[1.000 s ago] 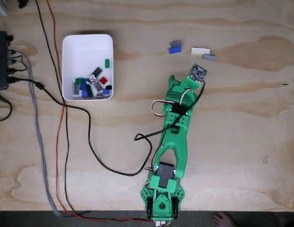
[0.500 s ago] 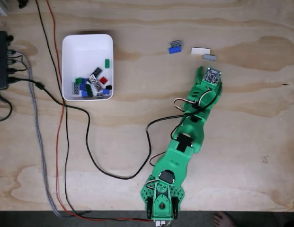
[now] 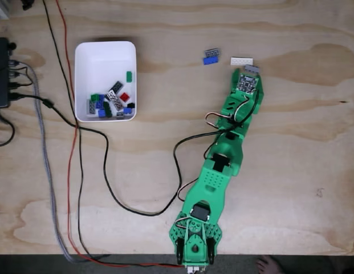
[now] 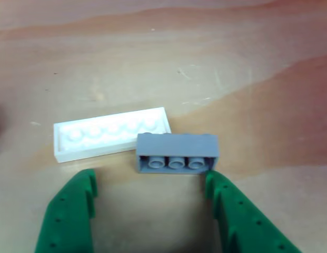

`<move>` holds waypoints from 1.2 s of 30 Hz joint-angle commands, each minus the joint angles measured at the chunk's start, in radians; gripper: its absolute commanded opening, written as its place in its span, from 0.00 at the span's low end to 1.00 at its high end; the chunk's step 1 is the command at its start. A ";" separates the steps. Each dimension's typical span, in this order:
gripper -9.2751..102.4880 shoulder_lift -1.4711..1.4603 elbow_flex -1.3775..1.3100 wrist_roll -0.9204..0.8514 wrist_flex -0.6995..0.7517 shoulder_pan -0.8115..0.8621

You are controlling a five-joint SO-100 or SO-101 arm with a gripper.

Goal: Put all lego bricks in the bin.

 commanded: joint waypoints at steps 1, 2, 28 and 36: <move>0.30 0.008 -0.023 -0.020 -0.020 -0.009; 0.30 0.003 -0.026 -0.026 -0.026 -0.005; 0.08 0.020 -0.101 0.015 -0.014 0.008; 0.10 0.822 0.331 0.245 0.341 -0.124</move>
